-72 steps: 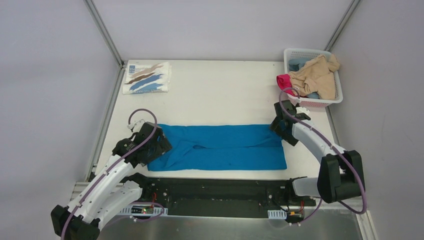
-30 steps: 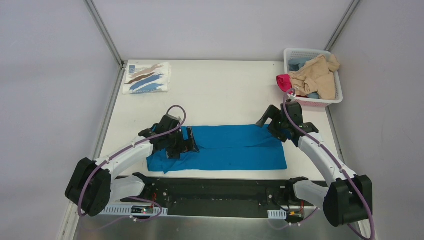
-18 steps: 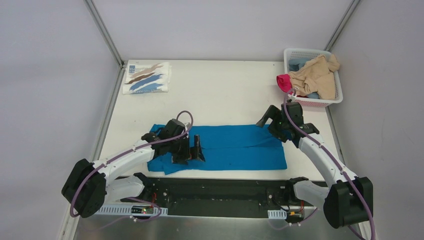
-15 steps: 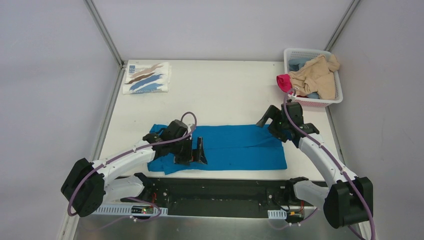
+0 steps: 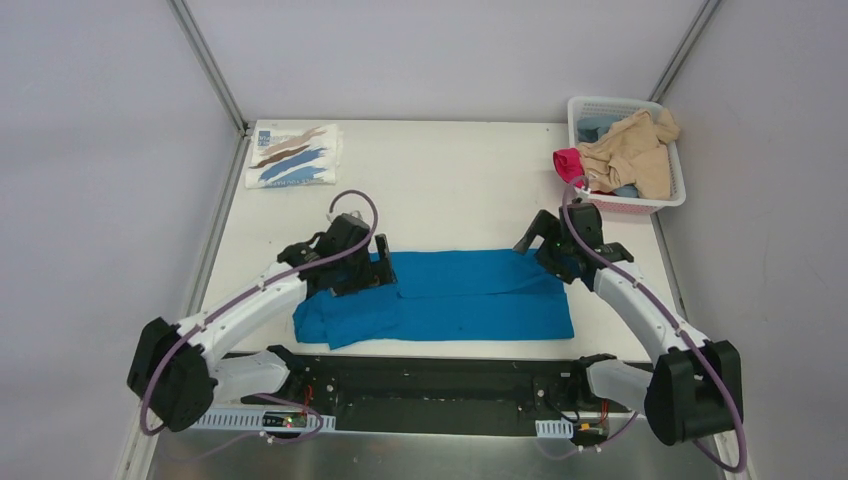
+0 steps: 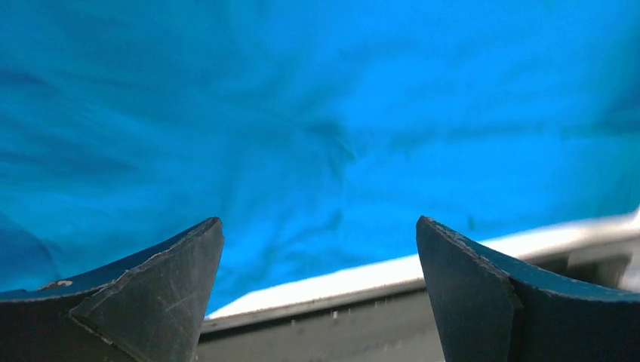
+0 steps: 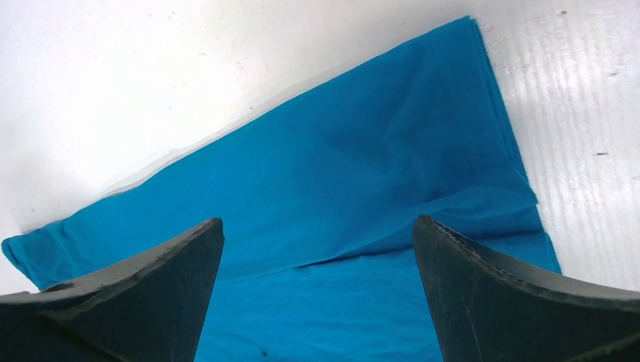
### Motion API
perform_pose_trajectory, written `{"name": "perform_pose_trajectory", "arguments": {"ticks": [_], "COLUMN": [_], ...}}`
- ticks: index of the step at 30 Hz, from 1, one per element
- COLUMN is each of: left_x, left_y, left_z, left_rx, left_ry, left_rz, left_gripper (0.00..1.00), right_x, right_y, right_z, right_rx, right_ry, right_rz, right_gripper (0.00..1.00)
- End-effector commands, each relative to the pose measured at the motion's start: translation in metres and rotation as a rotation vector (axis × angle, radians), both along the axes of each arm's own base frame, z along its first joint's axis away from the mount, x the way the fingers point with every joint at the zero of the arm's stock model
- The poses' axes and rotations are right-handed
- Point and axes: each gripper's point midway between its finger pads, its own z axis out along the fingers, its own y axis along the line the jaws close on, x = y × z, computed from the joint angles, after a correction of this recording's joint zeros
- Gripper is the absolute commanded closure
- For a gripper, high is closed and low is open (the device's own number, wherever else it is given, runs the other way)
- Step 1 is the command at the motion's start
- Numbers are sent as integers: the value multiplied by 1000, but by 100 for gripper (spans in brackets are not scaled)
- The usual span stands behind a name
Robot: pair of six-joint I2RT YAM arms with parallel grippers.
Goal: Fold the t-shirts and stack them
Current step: Rotate the tshirt 90 degrees
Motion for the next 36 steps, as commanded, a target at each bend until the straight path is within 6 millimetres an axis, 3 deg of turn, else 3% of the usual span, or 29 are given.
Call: {"name": "perform_pose_trajectory", "arguments": {"ticks": [1, 3, 6, 12, 16, 19, 25, 30, 34, 36], "left_x": [59, 80, 97, 107, 129, 158, 256, 322, 369, 388], "left_y": [33, 34, 39, 64, 61, 41, -19, -96, -155, -176], "left_z": [-18, -33, -49, -82, -88, -97, -81, -66, -56, -61], "left_rx": [89, 91, 118, 170, 173, 134, -19, -177, -282, -357], "left_ry": [9, 53, 104, 199, 207, 224, 137, 45, -64, -94], "left_rz": [262, 301, 327, 401, 391, 340, 224, 67, 11, 23], "left_gripper": [1, 1, 1, 1, 1, 1, 1, 1, 1, 1], "right_x": [24, 29, 24, -3, -18, -27, -73, -121, -165, -179], "right_y": [16, 19, 20, -23, -7, 13, 36, 70, 107, 117], "right_z": [2, -8, -28, -65, -78, -77, -70, -67, -60, -60], "right_rx": [31, 28, 16, -161, -70, 33, 102, 100, 189, 178], "right_ry": [-21, 21, 112, 250, 298, 309, 374, 427, 468, 458], "right_rz": [53, 51, 34, -100, -60, -7, 81, 218, 442, 543], "right_gripper": [1, 1, 1, 1, 1, 1, 1, 1, 1, 1]}}
